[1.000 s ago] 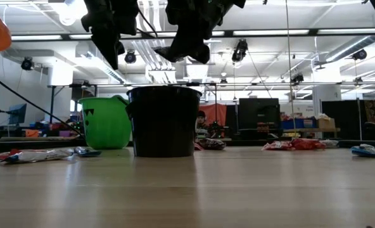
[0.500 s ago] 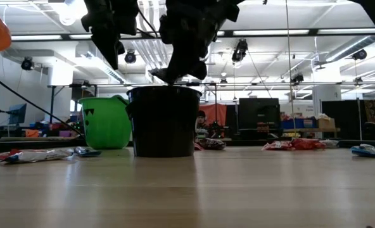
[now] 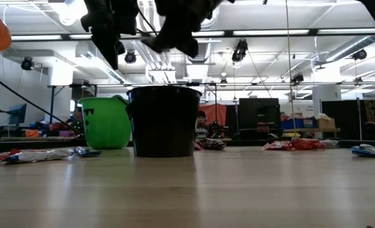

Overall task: Sort candy
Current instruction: Put the brown and silver chocolate into the black bucket, then put the brown chocolate into the black bucket

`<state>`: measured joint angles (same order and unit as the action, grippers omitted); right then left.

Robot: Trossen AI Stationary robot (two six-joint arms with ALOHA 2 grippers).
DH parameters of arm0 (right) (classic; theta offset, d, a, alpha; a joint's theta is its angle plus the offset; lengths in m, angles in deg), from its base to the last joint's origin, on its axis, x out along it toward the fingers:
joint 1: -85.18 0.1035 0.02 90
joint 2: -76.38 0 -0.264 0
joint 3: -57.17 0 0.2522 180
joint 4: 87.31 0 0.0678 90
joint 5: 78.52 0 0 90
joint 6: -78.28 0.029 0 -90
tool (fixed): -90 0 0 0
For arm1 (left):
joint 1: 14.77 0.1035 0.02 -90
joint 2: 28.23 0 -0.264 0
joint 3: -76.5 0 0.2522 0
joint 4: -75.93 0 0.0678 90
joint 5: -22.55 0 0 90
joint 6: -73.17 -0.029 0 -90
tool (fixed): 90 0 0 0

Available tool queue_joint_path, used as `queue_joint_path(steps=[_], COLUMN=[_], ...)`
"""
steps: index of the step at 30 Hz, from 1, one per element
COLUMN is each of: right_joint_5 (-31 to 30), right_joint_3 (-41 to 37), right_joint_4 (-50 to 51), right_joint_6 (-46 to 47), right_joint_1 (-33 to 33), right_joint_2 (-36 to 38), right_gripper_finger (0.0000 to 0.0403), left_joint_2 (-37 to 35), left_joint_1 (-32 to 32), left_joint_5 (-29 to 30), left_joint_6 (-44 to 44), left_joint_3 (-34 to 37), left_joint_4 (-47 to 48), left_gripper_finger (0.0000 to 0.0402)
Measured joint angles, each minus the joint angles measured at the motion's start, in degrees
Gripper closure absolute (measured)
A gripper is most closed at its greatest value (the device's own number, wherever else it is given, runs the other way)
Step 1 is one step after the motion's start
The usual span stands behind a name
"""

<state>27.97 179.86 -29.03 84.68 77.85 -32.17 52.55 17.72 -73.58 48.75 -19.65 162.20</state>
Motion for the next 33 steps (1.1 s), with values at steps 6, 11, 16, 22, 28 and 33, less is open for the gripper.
queue_joint_path(steps=[6, 11, 16, 22, 28, 33], right_joint_5=[-3.0, -4.6, -4.6, -10.4, -17.8, -18.1], right_joint_3=[3.5, 3.5, 3.5, 3.4, 3.4, 3.3], right_joint_4=[5.4, 7.4, 7.9, 16.0, 21.4, 25.6], right_joint_6=[-3.0, -3.1, -0.4, 4.5, 9.1, 10.4], right_joint_1=[0.0, 0.0, 0.0, 0.2, 0.2, 0.2], right_joint_2=[0.0, 0.0, 0.0, 0.0, 0.0, 0.0], right_gripper_finger=[0.0325, 0.0277, 0.0246, 0.0241, 0.0254, 0.0256], left_joint_2=[0.0, 0.0, 0.0, 0.0, 0.0, 0.0], left_joint_1=[0.0, 0.0, 0.0, 0.0, 0.0, 0.0], left_joint_5=[0.0, 0.0, 0.0, 0.0, -2.1, -7.9], left_joint_6=[-0.1, -0.1, -0.1, -1.5, -2.4, -2.4], left_joint_3=[0.0, 0.0, 0.0, 0.0, 0.0, 0.0], left_joint_4=[0.0, 0.0, 0.0, 0.0, -0.7, -2.6], left_gripper_finger=[0.0402, 0.0402, 0.0402, 0.0402, 0.0402, 0.0402])
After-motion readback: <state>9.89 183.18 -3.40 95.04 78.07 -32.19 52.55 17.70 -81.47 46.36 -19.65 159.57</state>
